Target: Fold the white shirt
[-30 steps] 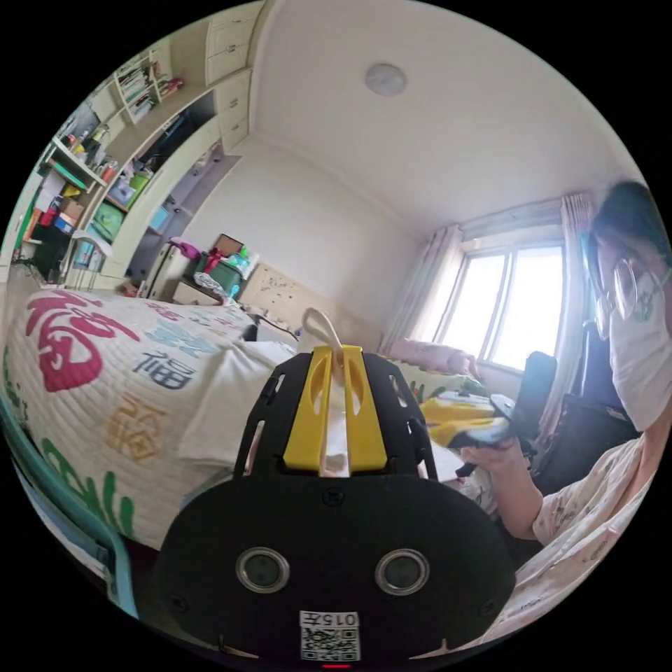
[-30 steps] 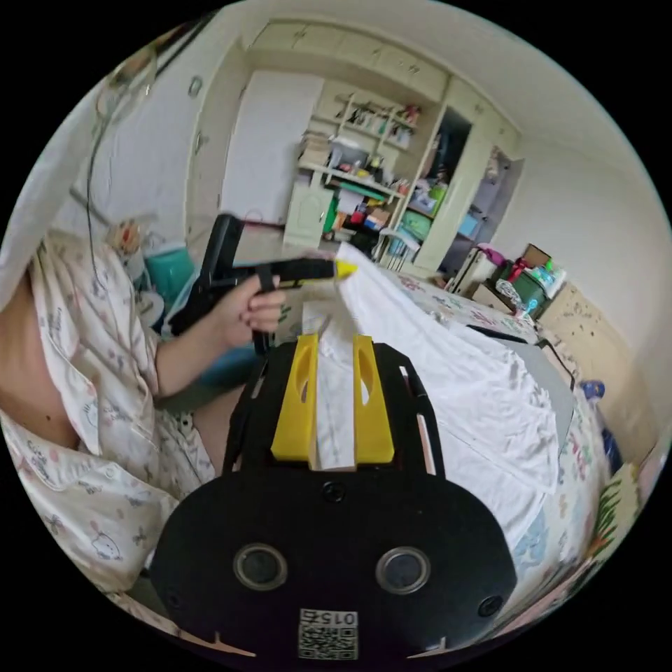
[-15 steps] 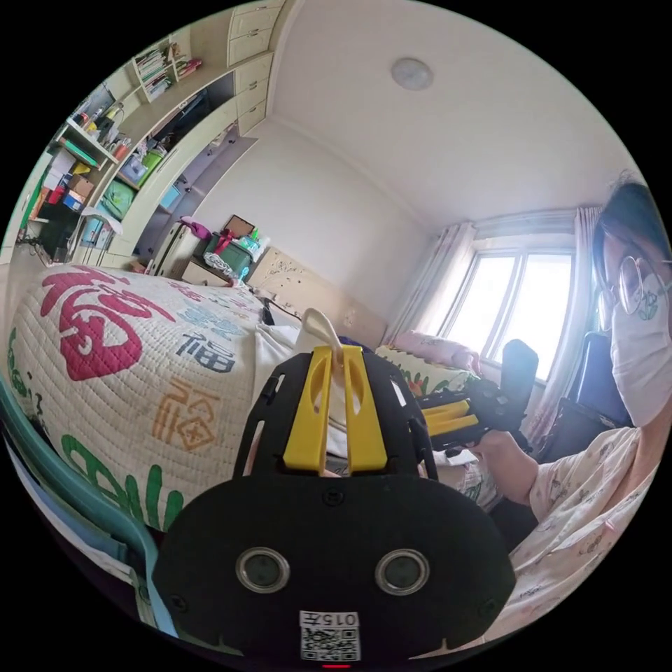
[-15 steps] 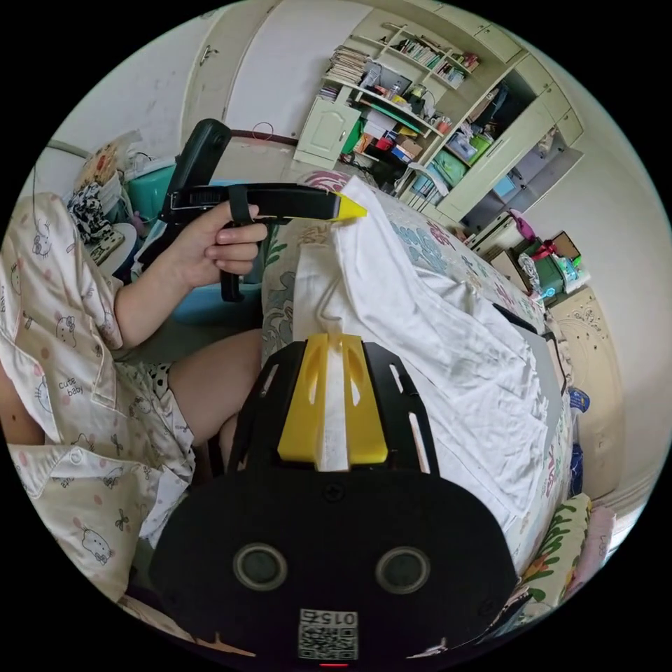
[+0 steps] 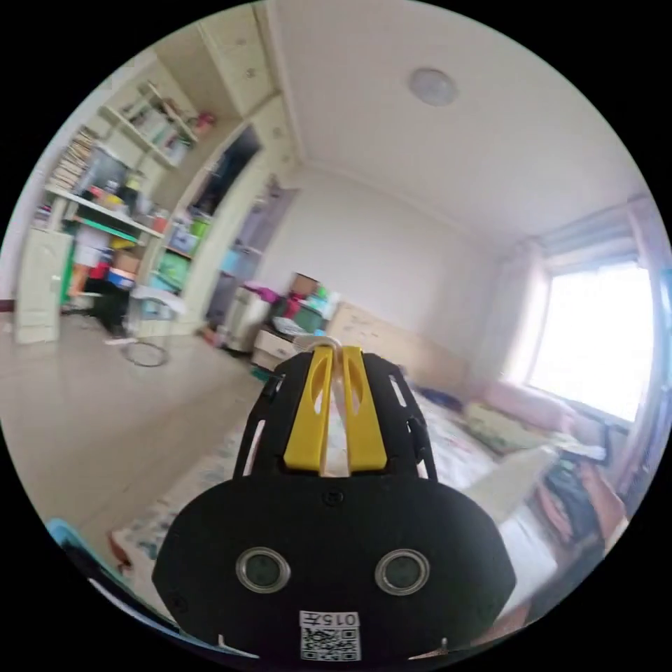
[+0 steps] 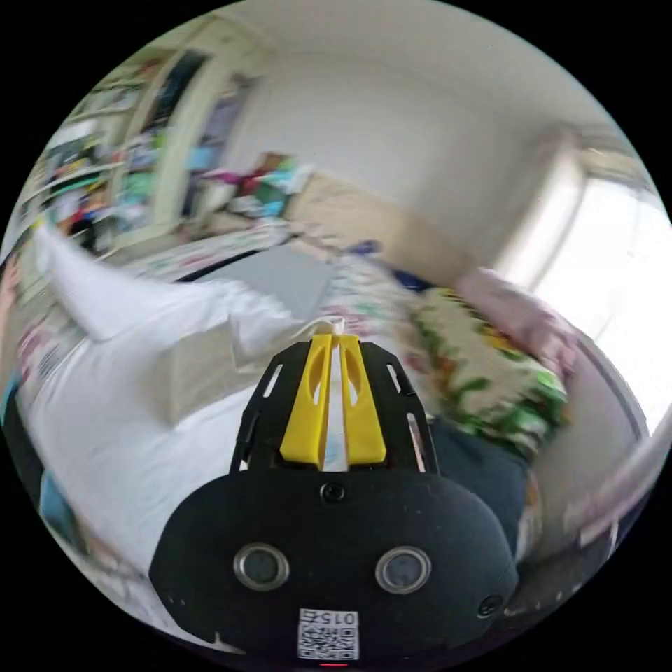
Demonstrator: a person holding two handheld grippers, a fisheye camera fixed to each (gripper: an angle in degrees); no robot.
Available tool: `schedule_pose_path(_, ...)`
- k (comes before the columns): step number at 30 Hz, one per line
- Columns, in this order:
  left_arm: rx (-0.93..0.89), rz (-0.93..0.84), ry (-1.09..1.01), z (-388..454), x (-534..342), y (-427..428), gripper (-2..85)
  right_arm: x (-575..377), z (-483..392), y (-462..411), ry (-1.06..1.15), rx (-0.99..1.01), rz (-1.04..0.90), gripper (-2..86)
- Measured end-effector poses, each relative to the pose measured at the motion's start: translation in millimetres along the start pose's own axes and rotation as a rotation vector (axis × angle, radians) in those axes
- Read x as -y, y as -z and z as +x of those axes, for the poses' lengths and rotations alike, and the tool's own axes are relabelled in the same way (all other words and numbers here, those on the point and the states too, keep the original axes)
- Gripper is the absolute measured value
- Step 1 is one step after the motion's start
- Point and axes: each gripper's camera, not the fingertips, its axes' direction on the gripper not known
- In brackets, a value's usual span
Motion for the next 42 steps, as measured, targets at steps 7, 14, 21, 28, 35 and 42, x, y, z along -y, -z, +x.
schedule_pose_path(7, -0.058, -0.219, 0.038, -20.1, -50.8, 1.9, 13.9, -117.4, 249.9, -55.2, -0.318, 0.301, -0.112, 7.9)
schedule_pose_path(14, -0.470, -0.518, -0.106, 50.9, -173.3, 80.7, 12.6, -328.6, 165.9, 3.1, -0.018, 0.851, -0.270, 11.7)
schedule_pose_path(21, -0.558, -0.744, -0.222, 105.4, -234.4, 117.9, 13.2, -468.8, 163.2, 62.4, 0.032, 0.969, -0.363, 13.6)
schedule_pose_path(28, -0.604, -0.771, -0.222, 122.4, -260.3, 134.1, 5.9, -568.9, 193.8, 92.5, 0.019, 1.034, -0.409, 8.8)
schedule_pose_path(35, -0.556, -0.681, -0.263, 137.4, -274.2, 174.1, 0.5, -651.0, 235.3, 147.3, 0.028, 0.949, -0.331, 0.2)
schedule_pose_path(42, -0.492, -0.717, -0.391, 169.6, -317.1, 178.2, 0.9, -743.9, 233.4, 172.6, 0.110, 0.864, -0.353, -0.4)
